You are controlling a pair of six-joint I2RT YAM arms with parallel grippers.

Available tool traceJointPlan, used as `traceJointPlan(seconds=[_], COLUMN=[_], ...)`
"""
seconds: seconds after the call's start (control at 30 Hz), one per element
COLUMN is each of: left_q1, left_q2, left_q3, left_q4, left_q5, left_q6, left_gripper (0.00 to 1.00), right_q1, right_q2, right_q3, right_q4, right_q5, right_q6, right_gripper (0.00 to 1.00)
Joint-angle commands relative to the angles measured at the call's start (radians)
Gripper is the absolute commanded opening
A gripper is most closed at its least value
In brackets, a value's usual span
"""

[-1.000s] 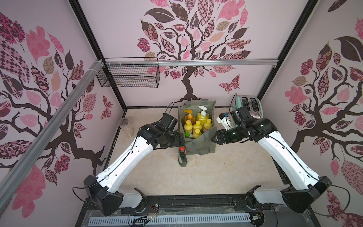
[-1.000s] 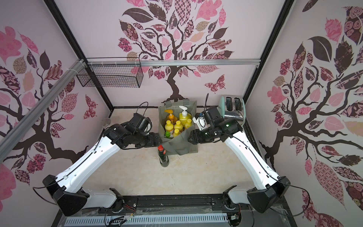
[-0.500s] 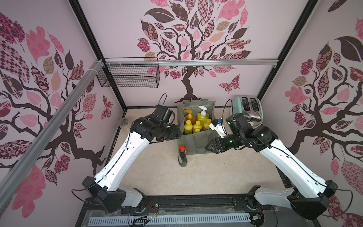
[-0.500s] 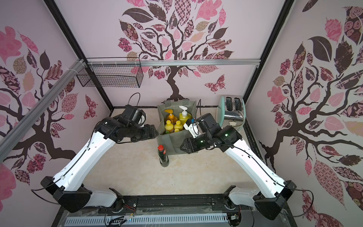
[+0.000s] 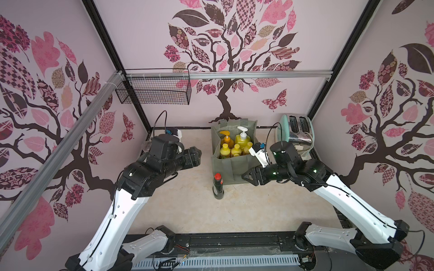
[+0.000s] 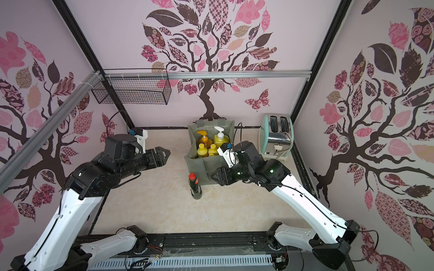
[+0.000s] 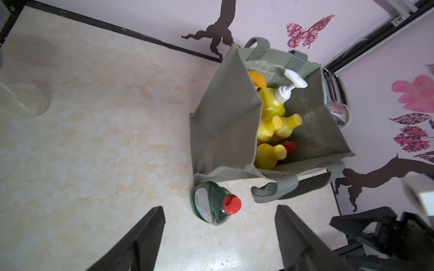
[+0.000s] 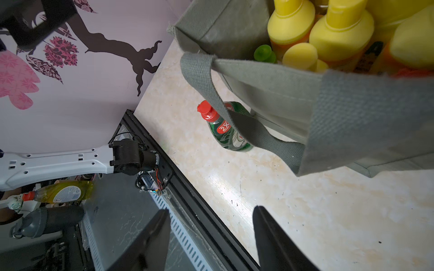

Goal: Pack dish soap into the shopping bag
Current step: Adjust the shopping bag at the center of the board, then pick up the bottle of dish soap at the center of the board.

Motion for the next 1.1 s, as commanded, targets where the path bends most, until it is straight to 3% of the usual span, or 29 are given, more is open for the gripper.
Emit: traceJointPlan(seconds=[0.0,0.2,0.43,0.53,0.63,0.73,0.93,1.07], left_q1=[-0.005,-0.059,-0.066,-0.062,-0.048,-0.042,-0.032,-0.018], left_q2=[-0.056,-0.109,-0.112,-0.145,-0.203,-0.236,-0.299,-0.347], left_q3=[-0.137,-0.346,-0.273,-0.305,-0.411,-0.474,-0.556,-0.607], left_q4=[0.132,0.32,0.273,0.263,0.333,0.377,0.404,0.378], left_q5=[-0.037,-0.007,-0.031,-0.093,-0.074,-0.047,-0.073,-0.102], left_q6=[-0.003,0.016,0.018,0.029,0.018,0.02,0.023,0.035], left_gripper=[0.8,0.8,0.79,0.79,0.79,0.79,0.78,0.78], right_q1=[0.0,-0.001,0.005,0.034,0.098,0.242,0.346,0.347], right_q2=[-0.034,-0.151,-0.259,-0.255,-0.192,-0.122,-0.013,-0.002], right_q3=[-0.073,-0.234,-0.283,-0.297,-0.267,-0.229,-0.204,-0.2], right_q4=[0.1,0.162,0.142,0.136,0.102,0.109,0.186,0.25], right_q5=[0.001,-0.041,-0.096,0.0,0.096,0.264,0.361,0.385], right_q6=[-0.026,-0.085,0.024,0.035,0.021,0.013,0.045,0.051], right_gripper=[0.61,0.62,0.58,0.59,0.59,0.59,0.57,0.56])
